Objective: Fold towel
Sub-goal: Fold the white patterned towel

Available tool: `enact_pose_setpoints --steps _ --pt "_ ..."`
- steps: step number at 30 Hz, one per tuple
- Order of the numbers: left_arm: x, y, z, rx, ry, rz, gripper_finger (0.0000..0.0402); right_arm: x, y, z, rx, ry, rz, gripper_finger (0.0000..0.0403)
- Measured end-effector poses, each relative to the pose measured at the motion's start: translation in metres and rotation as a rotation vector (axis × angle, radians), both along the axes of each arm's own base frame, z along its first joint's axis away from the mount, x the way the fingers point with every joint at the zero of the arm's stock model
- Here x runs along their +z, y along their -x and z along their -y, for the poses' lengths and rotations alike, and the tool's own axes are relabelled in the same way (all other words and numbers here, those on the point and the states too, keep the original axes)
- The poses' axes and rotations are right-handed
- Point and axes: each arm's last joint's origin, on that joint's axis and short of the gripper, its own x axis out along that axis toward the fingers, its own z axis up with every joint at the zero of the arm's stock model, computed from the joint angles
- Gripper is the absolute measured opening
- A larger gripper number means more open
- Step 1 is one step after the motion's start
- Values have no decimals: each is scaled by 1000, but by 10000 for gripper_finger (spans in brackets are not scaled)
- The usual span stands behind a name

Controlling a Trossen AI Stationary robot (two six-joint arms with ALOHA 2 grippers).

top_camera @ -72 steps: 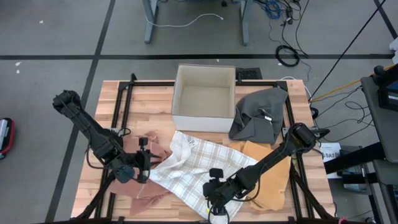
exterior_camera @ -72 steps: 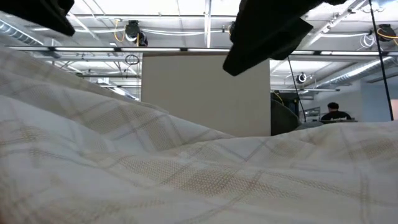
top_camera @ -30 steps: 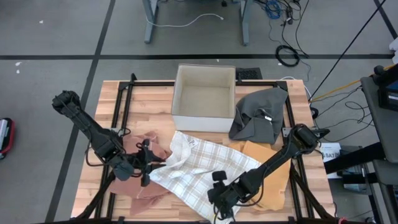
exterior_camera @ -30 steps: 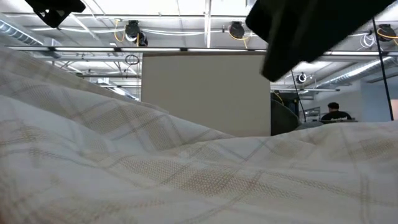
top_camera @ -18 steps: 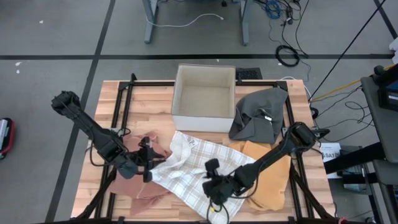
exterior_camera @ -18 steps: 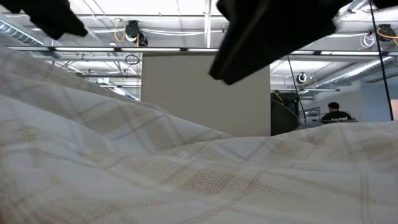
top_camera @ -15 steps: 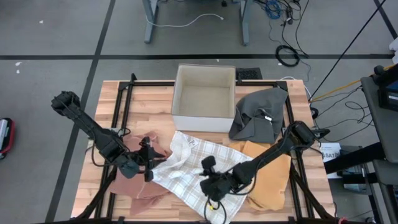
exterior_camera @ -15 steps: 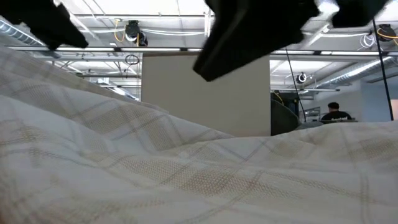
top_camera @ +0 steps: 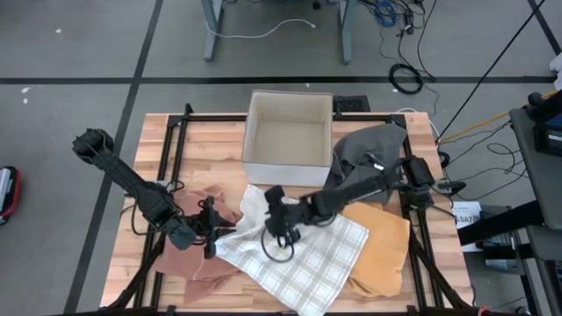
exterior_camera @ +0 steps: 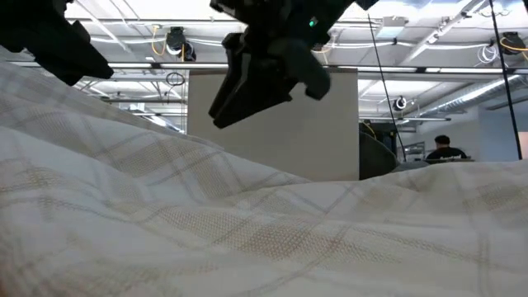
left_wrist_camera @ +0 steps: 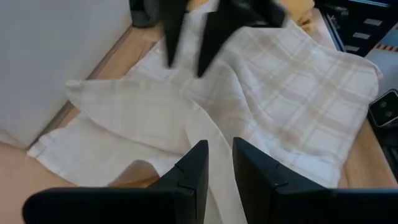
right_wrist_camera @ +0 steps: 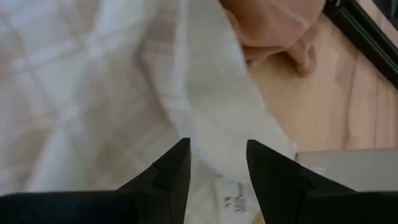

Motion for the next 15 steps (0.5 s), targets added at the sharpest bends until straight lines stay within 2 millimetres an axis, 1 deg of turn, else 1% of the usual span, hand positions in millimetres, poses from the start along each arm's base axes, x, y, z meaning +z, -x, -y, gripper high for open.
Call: enact_pose_setpoints --steps 6,9,12,15 --pt "0 1 1 -19 -22 -4 78 4 -11 27 131 -91 48 144" --pt "0 3 4 -38 -20 -4 78 0 -14 38 192 -129 38 144" --pt "0 6 7 -61 -20 -4 78 -10 -20 45 242 -175 34 144" --pt "0 7 9 -74 -19 -4 78 -27 -23 53 241 -170 -9 144"
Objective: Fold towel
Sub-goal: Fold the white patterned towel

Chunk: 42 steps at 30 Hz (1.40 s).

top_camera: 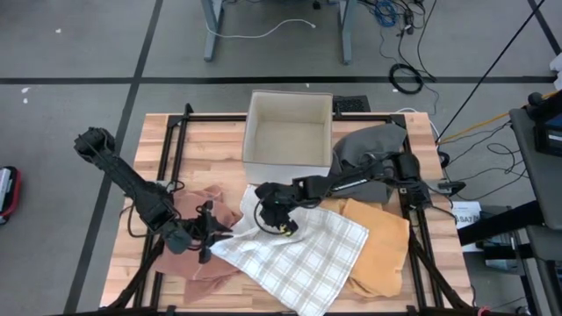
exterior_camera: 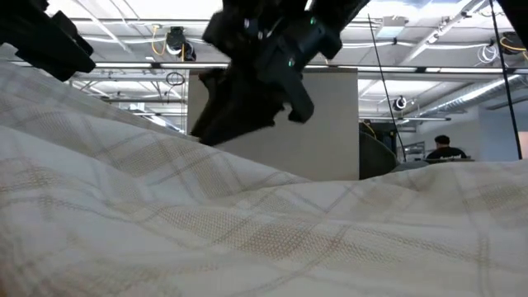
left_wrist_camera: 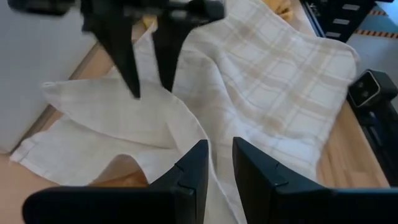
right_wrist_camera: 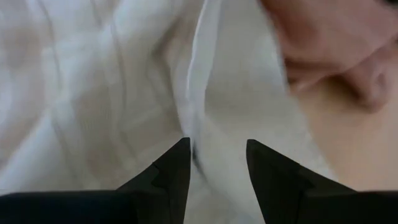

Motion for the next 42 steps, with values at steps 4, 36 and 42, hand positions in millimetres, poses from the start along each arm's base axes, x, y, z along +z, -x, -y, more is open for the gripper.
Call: enact_pose_setpoints --steps 4,36,42 --pt "0 1 2 -10 -1 -1 78 -5 -1 10 -29 -6 -15 144" --pt "0 -2 -3 53 4 14 78 10 -8 49 11 15 108 3" --pt "0 -3 -5 63 6 14 78 2 -10 50 74 -84 103 30"
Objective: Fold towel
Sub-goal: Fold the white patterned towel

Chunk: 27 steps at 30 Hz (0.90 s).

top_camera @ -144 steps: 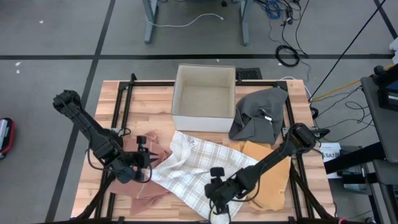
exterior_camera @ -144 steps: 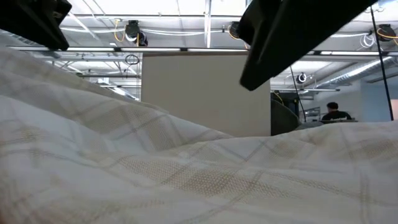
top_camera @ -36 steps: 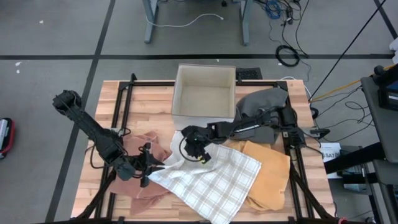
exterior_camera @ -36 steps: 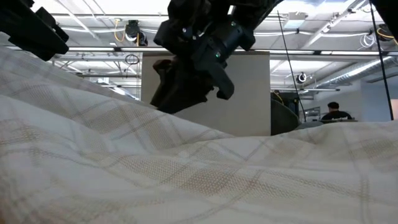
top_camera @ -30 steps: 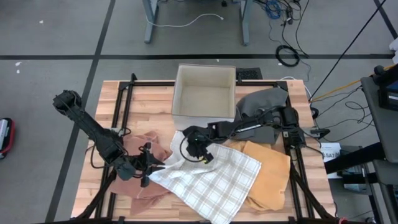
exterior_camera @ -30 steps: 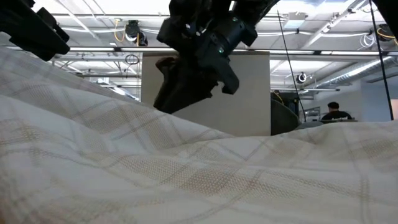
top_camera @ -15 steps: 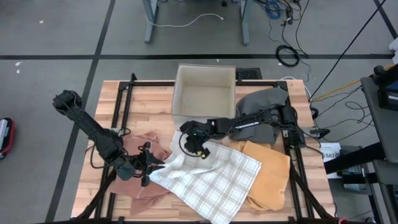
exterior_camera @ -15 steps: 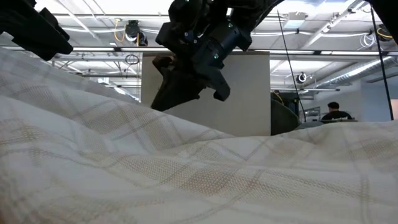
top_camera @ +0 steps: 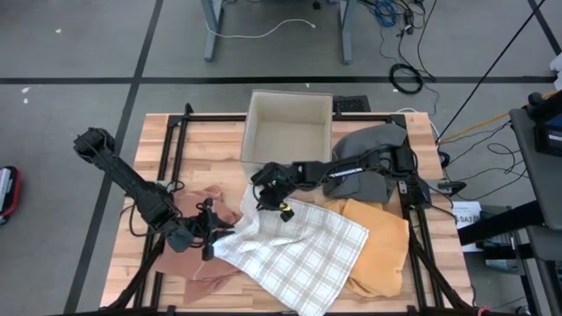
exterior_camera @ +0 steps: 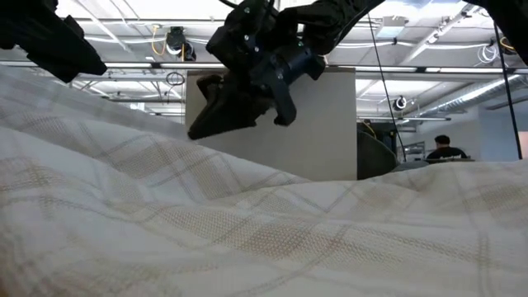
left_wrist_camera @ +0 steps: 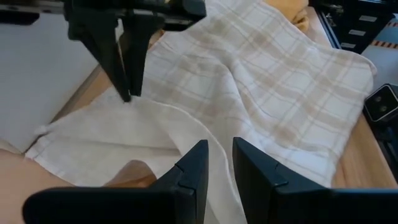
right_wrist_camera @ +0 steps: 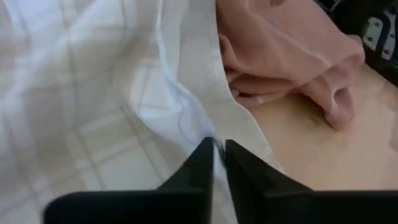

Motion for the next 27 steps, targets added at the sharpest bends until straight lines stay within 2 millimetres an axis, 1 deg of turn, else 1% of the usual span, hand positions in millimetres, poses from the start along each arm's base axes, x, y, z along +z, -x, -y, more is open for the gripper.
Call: enact_pose_setpoints --steps 2,7,9,11,15,19,20,23,27 --pt "0 0 0 -5 7 -4 78 0 -1 1 -22 30 -1 59" --pt "-1 1 1 -16 39 -27 78 15 -7 14 -84 108 33 148" --pt "-2 2 2 -37 44 -44 78 20 -9 18 -96 143 41 174" --pt "-2 3 3 -56 51 -54 78 22 -13 21 -91 170 45 188" --pt "-3 3 3 -62 54 -57 78 11 -20 21 -71 161 -32 190" --pt "-3 3 3 -62 53 -58 78 -4 -27 9 -41 91 -96 179" --pt "-3 3 3 -62 55 -56 78 -7 -27 6 -40 104 -115 177" --pt "-3 3 3 -62 54 -57 78 -17 -25 -3 -64 212 -167 170" --pt "-3 3 3 -62 51 -60 78 -19 -25 -17 -60 315 -169 158"
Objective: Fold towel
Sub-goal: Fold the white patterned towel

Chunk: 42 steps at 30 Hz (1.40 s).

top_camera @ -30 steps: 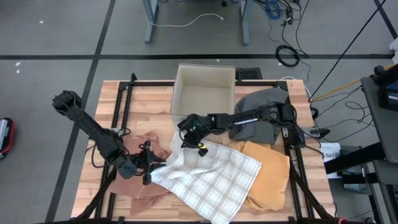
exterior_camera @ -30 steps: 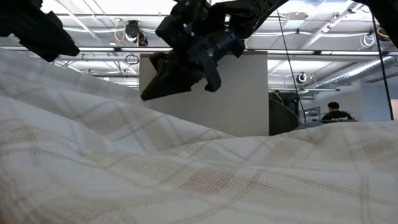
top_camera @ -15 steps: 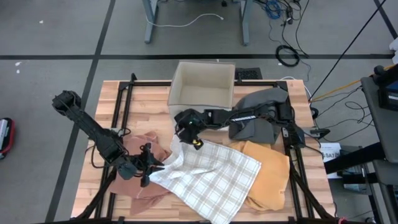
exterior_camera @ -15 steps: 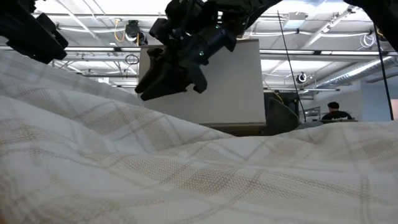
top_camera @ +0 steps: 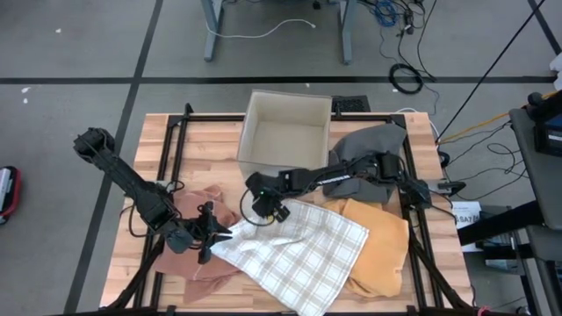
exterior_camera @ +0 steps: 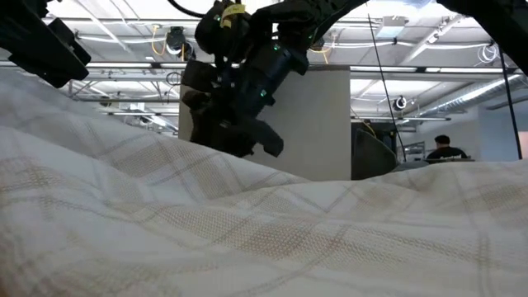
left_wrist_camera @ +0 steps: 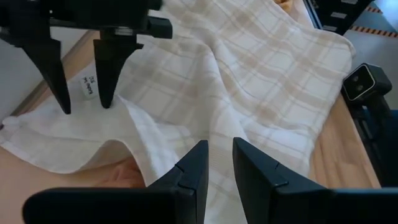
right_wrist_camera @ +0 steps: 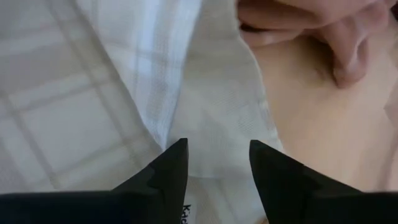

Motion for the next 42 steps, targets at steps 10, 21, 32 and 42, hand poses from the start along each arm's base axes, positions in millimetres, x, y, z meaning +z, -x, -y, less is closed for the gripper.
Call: enact_pose_setpoints --steps 10,21,32,42 --pt "-5 3 -2 0 -38 -51 78 25 4 -16 28 155 17 135" --pt "-28 5 -5 118 -34 -221 78 35 2 -6 182 178 -57 135" --pt "-34 5 -1 96 7 -284 78 1 -11 1 250 336 -65 135" --pt "-34 5 0 86 17 -288 78 10 -15 1 232 415 -20 128"
